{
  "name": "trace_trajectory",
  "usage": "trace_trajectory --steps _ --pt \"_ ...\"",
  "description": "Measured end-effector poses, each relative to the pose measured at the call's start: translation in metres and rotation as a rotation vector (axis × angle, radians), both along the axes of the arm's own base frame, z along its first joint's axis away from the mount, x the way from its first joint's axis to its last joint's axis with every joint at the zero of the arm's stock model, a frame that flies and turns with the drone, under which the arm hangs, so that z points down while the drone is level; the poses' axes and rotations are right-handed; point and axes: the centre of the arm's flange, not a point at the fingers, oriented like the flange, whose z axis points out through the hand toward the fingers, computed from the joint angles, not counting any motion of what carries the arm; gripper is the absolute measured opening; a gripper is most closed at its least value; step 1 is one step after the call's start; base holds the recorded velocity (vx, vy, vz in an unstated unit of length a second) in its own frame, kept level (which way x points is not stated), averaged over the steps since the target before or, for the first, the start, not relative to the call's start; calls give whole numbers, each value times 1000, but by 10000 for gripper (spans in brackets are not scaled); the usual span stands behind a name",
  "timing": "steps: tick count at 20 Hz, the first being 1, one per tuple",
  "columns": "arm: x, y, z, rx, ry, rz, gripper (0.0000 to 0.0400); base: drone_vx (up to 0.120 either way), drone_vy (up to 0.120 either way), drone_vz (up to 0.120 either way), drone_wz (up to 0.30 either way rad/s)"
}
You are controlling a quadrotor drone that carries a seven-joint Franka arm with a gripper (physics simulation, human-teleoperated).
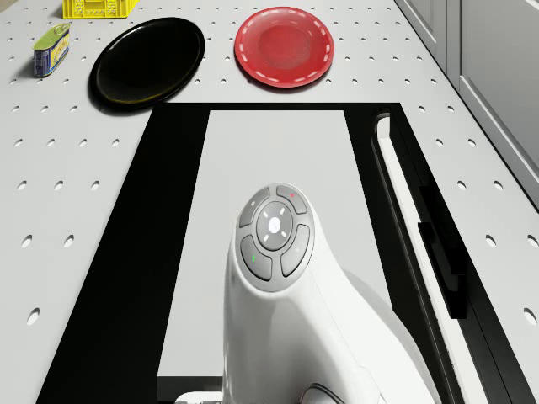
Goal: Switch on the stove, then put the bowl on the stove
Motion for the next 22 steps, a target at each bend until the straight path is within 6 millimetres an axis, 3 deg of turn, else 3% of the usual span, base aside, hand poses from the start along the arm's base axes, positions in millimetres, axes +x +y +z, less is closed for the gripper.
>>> trace_trajectory --steps 22 --pt "2 -38 0 0 0 0 400 4 0 0 0"
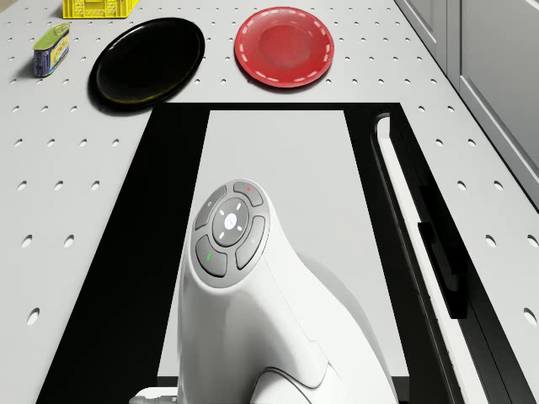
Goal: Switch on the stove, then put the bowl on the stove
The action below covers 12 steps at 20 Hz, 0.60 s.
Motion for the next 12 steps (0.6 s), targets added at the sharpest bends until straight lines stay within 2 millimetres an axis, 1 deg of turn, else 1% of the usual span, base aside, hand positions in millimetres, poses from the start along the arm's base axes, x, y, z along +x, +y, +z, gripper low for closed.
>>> trace_trajectory --steps 5,8,9,12 --pt "0 -2 0 0 0 0 400 120 0 0 0" --pt "0 -2 0 0 0 0 400 120 -120 0 0" --pt "0 -2 0 0 0 0 400 120 -40 0 0" --pt "0 -2 0 0 0 0 400 120 0 0 0"
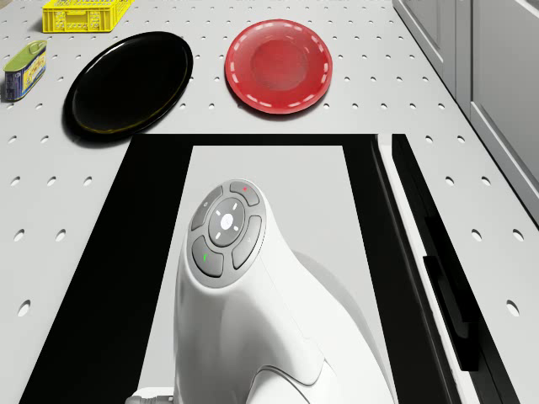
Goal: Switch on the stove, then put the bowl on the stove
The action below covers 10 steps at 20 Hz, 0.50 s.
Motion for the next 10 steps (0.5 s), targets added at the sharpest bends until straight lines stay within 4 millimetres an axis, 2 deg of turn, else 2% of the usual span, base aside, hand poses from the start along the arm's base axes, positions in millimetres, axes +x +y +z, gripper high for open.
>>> trace_trajectory --steps 10 --pt "0 0 0 0 0 0 400 120 0 0 0"
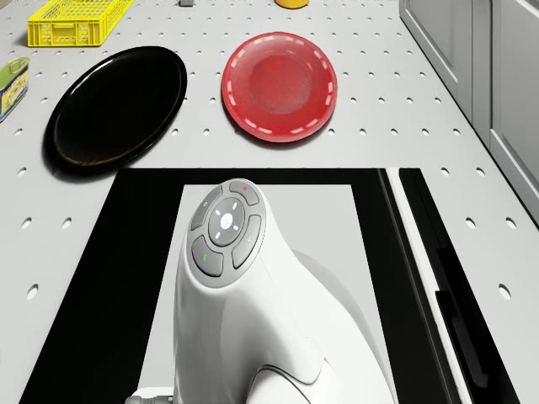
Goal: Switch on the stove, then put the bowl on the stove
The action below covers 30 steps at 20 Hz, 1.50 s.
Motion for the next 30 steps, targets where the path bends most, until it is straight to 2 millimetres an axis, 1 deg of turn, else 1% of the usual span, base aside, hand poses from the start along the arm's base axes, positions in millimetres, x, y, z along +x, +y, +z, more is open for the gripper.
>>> trace_trajectory --steps 9,13,17,21,25,30 --pt "0 2 0 0 0 0 400 120 0 0 0" --pt "0 14 0 0 0 0 400 120 0 0 0" --pt "0 31 0 0 0 0 400 10 0 0 0" --pt "0 44 0 0 0 0 400 120 0 0 0" --pt "0 51 0 0 0 0 400 120 0 0 0" --pt "0 54 0 0 0 0 400 120 0 0 0"
